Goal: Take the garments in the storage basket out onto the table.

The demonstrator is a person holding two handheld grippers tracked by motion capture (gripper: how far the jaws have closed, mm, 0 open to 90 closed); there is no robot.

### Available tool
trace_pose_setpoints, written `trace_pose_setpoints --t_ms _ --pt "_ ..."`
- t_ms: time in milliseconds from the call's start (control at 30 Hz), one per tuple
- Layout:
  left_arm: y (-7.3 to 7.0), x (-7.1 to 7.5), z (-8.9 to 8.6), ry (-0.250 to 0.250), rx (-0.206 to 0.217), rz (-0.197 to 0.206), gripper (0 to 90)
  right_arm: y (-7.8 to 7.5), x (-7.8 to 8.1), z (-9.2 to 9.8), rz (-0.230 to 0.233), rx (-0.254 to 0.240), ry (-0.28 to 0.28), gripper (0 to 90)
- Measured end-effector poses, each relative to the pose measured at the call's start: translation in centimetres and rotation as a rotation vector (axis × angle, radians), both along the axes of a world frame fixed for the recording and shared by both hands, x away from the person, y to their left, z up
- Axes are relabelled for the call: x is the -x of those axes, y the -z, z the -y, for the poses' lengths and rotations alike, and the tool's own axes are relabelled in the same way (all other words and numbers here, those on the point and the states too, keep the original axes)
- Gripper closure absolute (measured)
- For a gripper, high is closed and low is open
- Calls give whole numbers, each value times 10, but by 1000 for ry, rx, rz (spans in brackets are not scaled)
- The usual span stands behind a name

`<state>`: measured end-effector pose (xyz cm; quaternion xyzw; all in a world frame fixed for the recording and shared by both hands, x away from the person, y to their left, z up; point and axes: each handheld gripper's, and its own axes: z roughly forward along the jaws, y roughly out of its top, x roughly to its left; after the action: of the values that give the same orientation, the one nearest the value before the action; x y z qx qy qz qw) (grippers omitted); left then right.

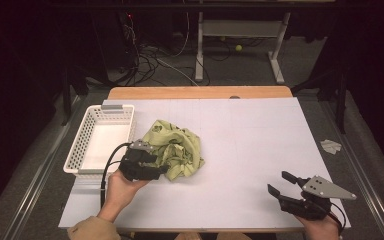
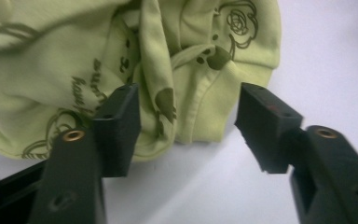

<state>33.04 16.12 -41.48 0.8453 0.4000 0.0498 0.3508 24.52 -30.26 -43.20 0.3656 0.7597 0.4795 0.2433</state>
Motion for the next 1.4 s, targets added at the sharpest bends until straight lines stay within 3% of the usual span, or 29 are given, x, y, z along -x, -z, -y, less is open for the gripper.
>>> trace_pose_setpoints --t_ms 133,233,433,733,900,1067,1233,1400 --pt "3 4 1 2 -22 -6 384 -3 -10 -18 -9 19 -47 373" --pt "6 6 1 -3 -5 -10 384 -3 -19 -30 -17 38 -74 376" --pt "14 3 7 9 -9 -29 384 -2 -39 -53 -48 63 -116 381" --pt "15 7 16 22 -34 -23 401 2 -63 -92 -97 117 -171 419" --pt "15 11 20 31 -44 -22 401 7 -75 -110 -145 126 -189 442" --pt "16 18 26 42 -39 -12 416 11 -87 -128 -238 96 -206 469" --pt "19 19 32 51 -68 -14 416 12 -95 -150 -274 129 -235 483" --pt "23 14 35 43 -68 -8 416 11 -100 -170 -301 153 -272 520"
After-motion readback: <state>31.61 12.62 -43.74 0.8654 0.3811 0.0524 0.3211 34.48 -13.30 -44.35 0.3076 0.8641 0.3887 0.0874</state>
